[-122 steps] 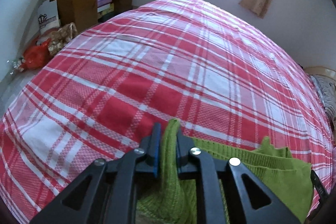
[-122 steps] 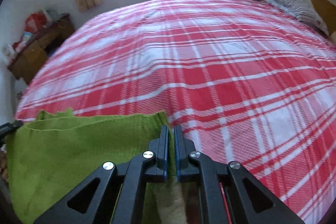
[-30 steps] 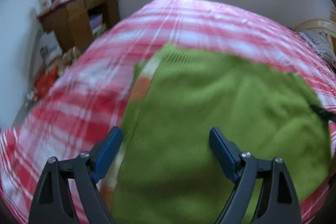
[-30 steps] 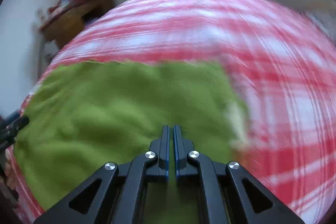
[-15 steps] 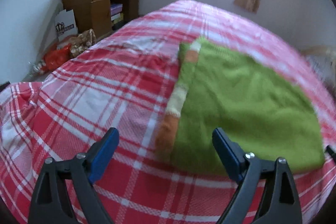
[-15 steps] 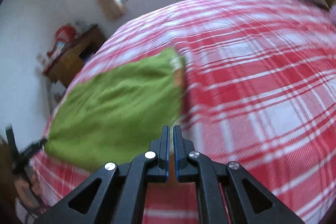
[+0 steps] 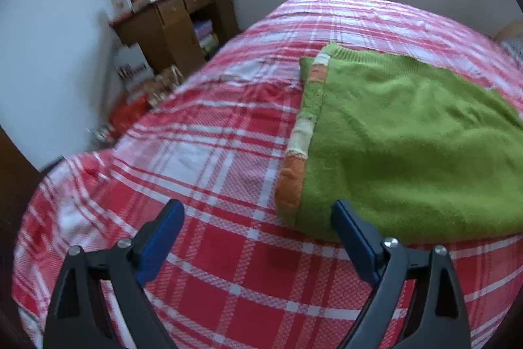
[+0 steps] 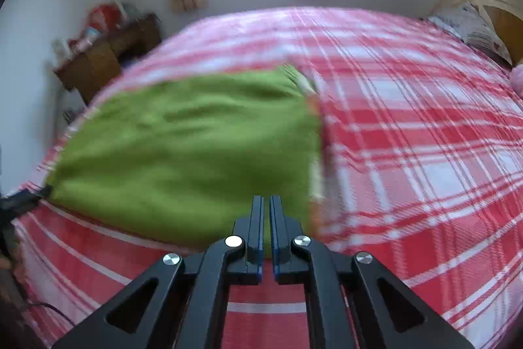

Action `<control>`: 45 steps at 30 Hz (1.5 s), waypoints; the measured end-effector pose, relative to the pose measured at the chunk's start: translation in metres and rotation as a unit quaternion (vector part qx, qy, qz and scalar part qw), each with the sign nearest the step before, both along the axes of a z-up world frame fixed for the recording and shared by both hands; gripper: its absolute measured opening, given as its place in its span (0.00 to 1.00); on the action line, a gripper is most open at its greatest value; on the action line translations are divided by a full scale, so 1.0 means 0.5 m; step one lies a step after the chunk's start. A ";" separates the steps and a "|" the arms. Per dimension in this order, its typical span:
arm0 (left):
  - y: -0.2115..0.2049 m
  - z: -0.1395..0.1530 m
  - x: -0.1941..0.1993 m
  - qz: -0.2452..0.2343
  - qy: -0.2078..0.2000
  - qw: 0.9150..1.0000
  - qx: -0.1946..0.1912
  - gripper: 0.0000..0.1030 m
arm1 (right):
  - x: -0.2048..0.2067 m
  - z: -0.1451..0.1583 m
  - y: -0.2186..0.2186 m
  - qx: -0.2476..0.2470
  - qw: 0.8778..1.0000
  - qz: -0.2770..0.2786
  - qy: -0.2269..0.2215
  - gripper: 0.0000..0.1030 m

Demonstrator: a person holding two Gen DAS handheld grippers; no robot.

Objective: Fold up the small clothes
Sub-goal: 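Move the left gripper to the orange-striped sweater edge and grasp it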

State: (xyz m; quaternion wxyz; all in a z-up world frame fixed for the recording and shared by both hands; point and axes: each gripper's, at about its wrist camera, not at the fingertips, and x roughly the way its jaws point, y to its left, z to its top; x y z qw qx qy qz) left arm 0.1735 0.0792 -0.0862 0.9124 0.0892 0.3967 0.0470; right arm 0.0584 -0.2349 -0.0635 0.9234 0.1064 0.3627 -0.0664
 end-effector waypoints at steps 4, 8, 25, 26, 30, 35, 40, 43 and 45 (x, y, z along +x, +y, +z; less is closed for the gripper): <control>-0.017 0.009 -0.003 0.004 -0.007 1.000 0.013 0.92 | 0.053 -0.005 0.085 0.021 0.998 0.059 0.006 0.03; -0.013 0.012 0.002 0.016 0.003 1.000 -0.005 0.95 | 0.091 -0.041 0.150 0.027 0.995 0.093 0.020 0.03; -0.044 -0.040 0.005 0.028 0.015 0.974 -0.225 1.00 | 0.084 -0.082 0.157 0.033 0.994 0.101 -0.004 0.03; -0.052 -0.038 0.015 0.028 0.013 0.974 -0.224 1.00 | 0.084 -0.082 0.156 0.035 0.994 0.101 -0.005 0.03; -0.051 -0.032 0.055 0.035 0.001 0.965 -0.259 0.99 | 0.082 -0.084 0.150 0.042 0.994 0.102 -0.008 0.03; 0.004 -0.037 0.052 0.054 -0.019 0.937 -0.345 0.50 | 0.081 -0.084 0.150 0.040 0.994 0.102 -0.009 0.03; 0.042 -0.054 0.045 0.055 -0.027 0.910 -0.409 0.44 | 0.080 -0.085 0.153 0.038 0.994 0.102 -0.009 0.03; 0.035 -0.050 0.058 0.052 -0.028 0.903 -0.427 0.68 | 0.080 -0.085 0.153 0.036 0.994 0.102 -0.009 0.03; 0.018 -0.041 0.069 0.053 -0.029 0.911 -0.408 0.69 | 0.080 -0.084 0.155 0.034 0.994 0.101 -0.008 0.03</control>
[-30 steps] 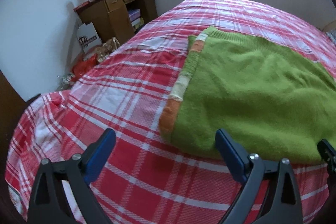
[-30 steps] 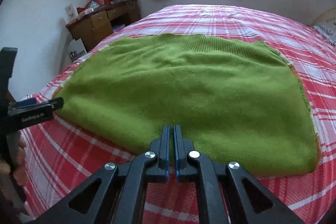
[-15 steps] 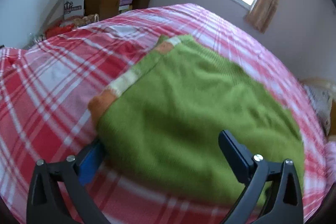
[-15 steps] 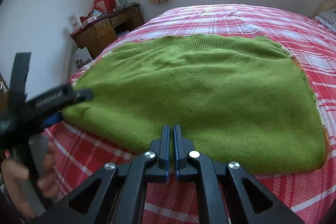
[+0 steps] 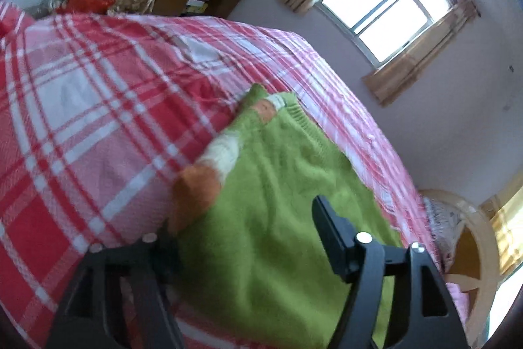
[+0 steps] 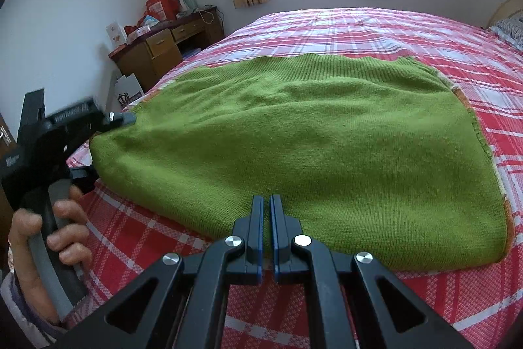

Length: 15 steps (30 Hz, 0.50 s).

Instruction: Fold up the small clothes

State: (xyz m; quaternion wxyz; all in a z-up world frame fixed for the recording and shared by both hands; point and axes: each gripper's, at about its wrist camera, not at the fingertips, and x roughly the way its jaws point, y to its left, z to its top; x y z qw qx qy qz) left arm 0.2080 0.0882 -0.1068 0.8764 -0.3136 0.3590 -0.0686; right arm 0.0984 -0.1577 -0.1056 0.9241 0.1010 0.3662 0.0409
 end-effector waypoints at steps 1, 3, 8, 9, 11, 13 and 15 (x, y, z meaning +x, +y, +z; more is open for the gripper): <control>-0.009 0.005 0.006 -0.003 0.001 1.000 0.015 0.64 | 0.001 0.000 0.000 -0.001 1.000 0.000 0.001 0.03; -0.018 0.011 0.011 -0.012 0.002 0.999 0.038 0.29 | 0.007 0.004 0.004 -0.006 1.000 -0.003 0.013 0.03; -0.033 0.028 0.006 -0.028 0.002 0.995 0.096 0.24 | 0.030 0.066 0.066 -0.013 1.000 0.013 -0.015 0.03; -0.034 0.031 0.005 -0.028 0.002 0.994 0.104 0.24 | 0.037 0.076 0.083 -0.017 0.999 0.020 -0.025 0.03; -0.042 0.038 0.000 -0.030 0.000 0.992 0.124 0.24 | 0.060 0.082 0.111 -0.010 0.999 0.037 -0.026 0.03; -0.047 0.043 0.004 -0.033 -0.005 0.989 0.145 0.24 | 0.084 0.061 0.125 -0.002 0.999 0.044 -0.009 0.03; -0.058 0.047 0.004 -0.036 -0.007 0.986 0.162 0.24 | 0.108 0.015 0.128 0.010 0.998 0.045 0.038 0.03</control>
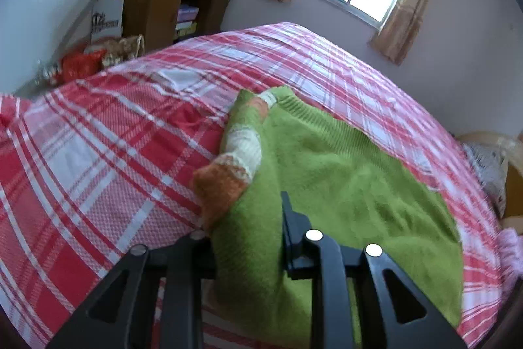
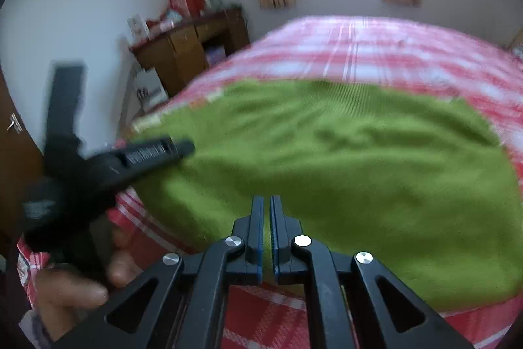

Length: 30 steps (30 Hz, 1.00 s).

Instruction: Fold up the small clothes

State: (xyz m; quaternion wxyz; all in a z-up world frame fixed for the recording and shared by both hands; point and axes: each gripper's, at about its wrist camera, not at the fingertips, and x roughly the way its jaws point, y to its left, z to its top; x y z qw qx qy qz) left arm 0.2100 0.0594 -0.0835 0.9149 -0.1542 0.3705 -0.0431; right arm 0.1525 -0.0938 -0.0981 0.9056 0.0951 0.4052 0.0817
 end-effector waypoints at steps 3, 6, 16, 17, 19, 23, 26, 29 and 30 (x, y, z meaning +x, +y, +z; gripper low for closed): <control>-0.005 -0.002 0.003 -0.001 0.003 1.000 0.021 0.24 | -0.002 -0.022 -0.022 0.043 0.999 -0.003 -0.002 0.04; -0.006 -0.003 0.006 0.002 0.006 1.000 0.022 0.24 | 0.000 -0.027 -0.033 0.064 0.998 -0.003 -0.001 0.03; -0.102 0.070 -0.035 -0.072 -0.091 0.988 0.105 0.20 | -0.006 -0.032 -0.051 0.107 0.994 -0.005 0.000 0.04; -0.113 0.075 -0.039 -0.080 -0.100 0.985 0.117 0.20 | -0.010 -0.032 -0.060 0.121 0.993 -0.008 0.001 0.04; -0.140 0.080 -0.050 -0.104 -0.118 0.977 0.141 0.20 | -0.024 -0.029 -0.082 0.144 0.989 -0.026 0.000 0.04; -0.185 0.075 -0.065 -0.144 -0.134 0.966 0.170 0.20 | -0.045 -0.023 -0.129 0.152 0.987 -0.056 0.001 0.04; -0.217 0.062 -0.072 -0.172 -0.131 0.958 0.189 0.20 | -0.054 -0.025 -0.160 0.161 0.984 -0.069 0.008 0.04; -0.246 0.048 -0.081 -0.197 -0.131 0.948 0.214 0.20 | -0.057 -0.018 -0.196 0.167 0.983 -0.081 0.005 0.04; -0.252 0.041 -0.081 -0.203 -0.127 0.946 0.219 0.20 | -0.057 -0.015 -0.209 0.172 0.981 -0.085 0.002 0.04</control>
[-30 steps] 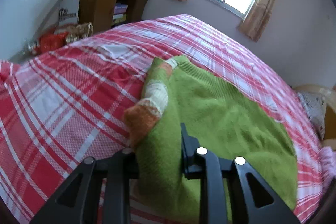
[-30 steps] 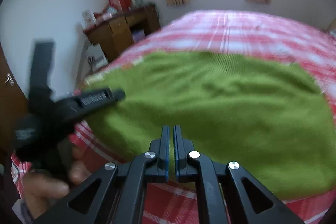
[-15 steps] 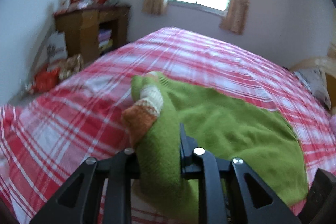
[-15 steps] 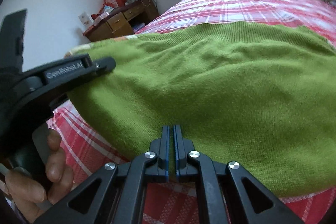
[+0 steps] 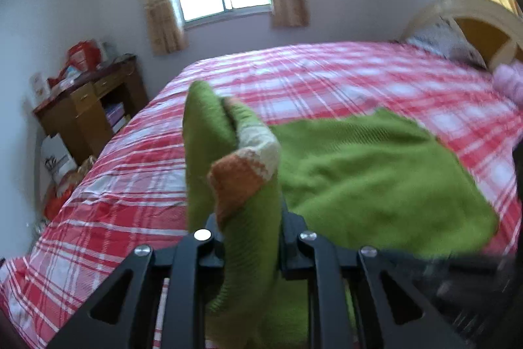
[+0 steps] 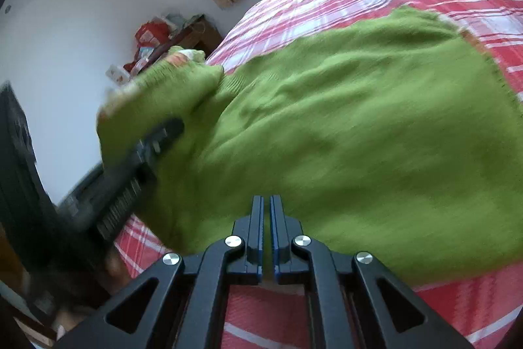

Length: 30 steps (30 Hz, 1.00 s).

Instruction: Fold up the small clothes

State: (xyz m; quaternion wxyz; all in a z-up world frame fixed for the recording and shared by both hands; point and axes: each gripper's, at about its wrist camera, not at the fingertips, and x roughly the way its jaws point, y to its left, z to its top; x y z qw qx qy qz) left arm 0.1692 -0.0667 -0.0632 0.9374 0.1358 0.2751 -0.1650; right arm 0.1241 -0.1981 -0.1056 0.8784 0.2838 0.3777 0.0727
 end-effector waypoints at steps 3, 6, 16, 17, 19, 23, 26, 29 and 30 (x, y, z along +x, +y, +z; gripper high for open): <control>-0.015 -0.025 0.006 -0.004 0.020 1.000 0.016 0.20 | 0.011 0.002 -0.035 0.012 1.000 -0.014 0.007 0.04; -0.031 -0.041 0.005 -0.007 0.026 0.999 0.039 0.20 | 0.025 0.008 -0.067 0.041 0.999 -0.021 0.008 0.04; -0.020 -0.042 -0.004 -0.014 0.031 0.999 0.020 0.20 | 0.156 0.044 -0.072 0.141 0.989 0.047 -0.021 0.80; -0.022 -0.042 -0.005 -0.014 0.030 0.999 0.021 0.20 | 0.169 0.045 -0.068 0.145 0.988 0.053 -0.021 0.80; -0.026 -0.044 -0.006 -0.014 0.030 0.999 0.020 0.20 | 0.203 0.050 -0.057 0.139 0.988 0.065 -0.018 0.80; -0.022 -0.042 -0.009 -0.017 0.033 0.999 0.009 0.20 | 0.258 0.033 -0.022 0.112 0.988 0.109 0.007 0.69; -0.019 -0.041 -0.012 -0.020 0.037 0.999 0.000 0.20 | 0.304 0.013 0.013 0.078 0.985 0.148 0.030 0.51; -0.019 -0.039 -0.011 -0.022 0.041 0.999 -0.005 0.20 | 0.322 0.004 0.027 0.042 0.985 0.162 0.030 0.41; -0.020 -0.039 -0.011 -0.022 0.042 0.999 -0.005 0.20 | 0.322 0.005 0.027 0.036 0.986 0.162 0.027 0.37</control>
